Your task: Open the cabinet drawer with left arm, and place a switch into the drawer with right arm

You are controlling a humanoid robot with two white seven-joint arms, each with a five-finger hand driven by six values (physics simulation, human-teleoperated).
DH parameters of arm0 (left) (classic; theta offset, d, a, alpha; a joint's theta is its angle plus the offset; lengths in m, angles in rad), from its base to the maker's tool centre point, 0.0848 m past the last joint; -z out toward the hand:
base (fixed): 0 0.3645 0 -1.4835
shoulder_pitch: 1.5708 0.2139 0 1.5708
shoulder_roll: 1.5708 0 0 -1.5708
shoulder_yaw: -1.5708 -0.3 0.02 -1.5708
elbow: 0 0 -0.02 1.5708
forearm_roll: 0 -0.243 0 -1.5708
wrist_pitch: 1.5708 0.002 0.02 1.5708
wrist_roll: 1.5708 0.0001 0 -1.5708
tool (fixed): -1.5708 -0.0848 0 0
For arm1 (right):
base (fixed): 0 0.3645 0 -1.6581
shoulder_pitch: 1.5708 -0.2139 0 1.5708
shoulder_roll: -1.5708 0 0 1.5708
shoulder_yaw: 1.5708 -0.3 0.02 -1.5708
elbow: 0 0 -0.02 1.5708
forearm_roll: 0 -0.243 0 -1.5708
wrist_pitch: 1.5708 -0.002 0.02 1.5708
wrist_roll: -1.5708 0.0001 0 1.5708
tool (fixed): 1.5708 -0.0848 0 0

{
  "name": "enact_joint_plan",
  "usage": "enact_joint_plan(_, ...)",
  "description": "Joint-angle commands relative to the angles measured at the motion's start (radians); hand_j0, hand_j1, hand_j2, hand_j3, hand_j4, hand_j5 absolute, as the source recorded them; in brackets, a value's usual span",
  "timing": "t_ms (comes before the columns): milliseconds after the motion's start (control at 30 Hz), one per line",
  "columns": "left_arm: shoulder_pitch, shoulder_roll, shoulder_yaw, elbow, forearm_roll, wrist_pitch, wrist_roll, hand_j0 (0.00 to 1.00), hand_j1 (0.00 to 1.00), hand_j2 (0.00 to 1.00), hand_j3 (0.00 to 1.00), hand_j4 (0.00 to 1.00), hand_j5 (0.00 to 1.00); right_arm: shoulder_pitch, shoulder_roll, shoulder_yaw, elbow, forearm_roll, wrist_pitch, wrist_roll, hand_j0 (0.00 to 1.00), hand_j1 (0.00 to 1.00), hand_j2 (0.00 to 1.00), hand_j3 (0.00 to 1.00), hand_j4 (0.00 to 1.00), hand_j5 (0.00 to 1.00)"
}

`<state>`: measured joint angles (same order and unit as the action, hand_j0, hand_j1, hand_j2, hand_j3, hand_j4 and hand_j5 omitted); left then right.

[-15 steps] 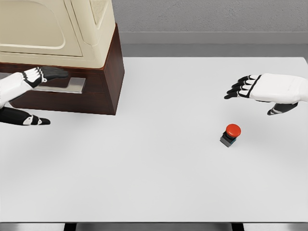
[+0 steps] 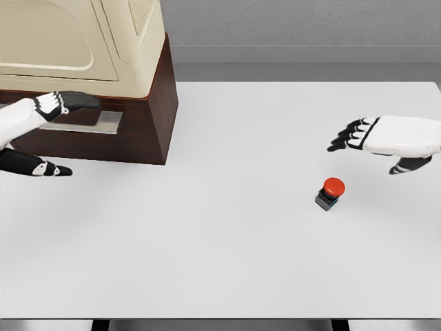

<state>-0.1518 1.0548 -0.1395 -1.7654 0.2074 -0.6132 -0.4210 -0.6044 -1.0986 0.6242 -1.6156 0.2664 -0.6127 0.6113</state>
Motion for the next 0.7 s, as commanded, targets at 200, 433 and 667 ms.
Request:
enact_joint_plan(200,-0.130,0.031,-0.147,0.000,0.036,0.002,0.019,1.00,1.00,1.00,1.00,1.00,1.00,0.015,-0.006,0.020,-0.023,-0.006,0.002,0.000,1.00,1.00,1.00,1.00,1.00,1.00)
enact_joint_plan(433,-0.140,0.022,-0.158,-0.002,0.036,0.002,0.005,1.00,1.00,1.00,1.00,1.00,1.00,0.011,0.005,0.037,-0.029,-0.006,0.002,0.000,1.00,1.00,1.00,1.00,1.00,1.00)
enact_joint_plan(667,-0.377,0.056,-0.502,0.000,0.082,0.002,0.005,1.00,1.00,1.00,1.00,1.00,1.00,0.017,0.052,0.052,-0.013,-0.006,0.002,0.000,1.00,1.00,1.00,1.00,1.00,1.00)
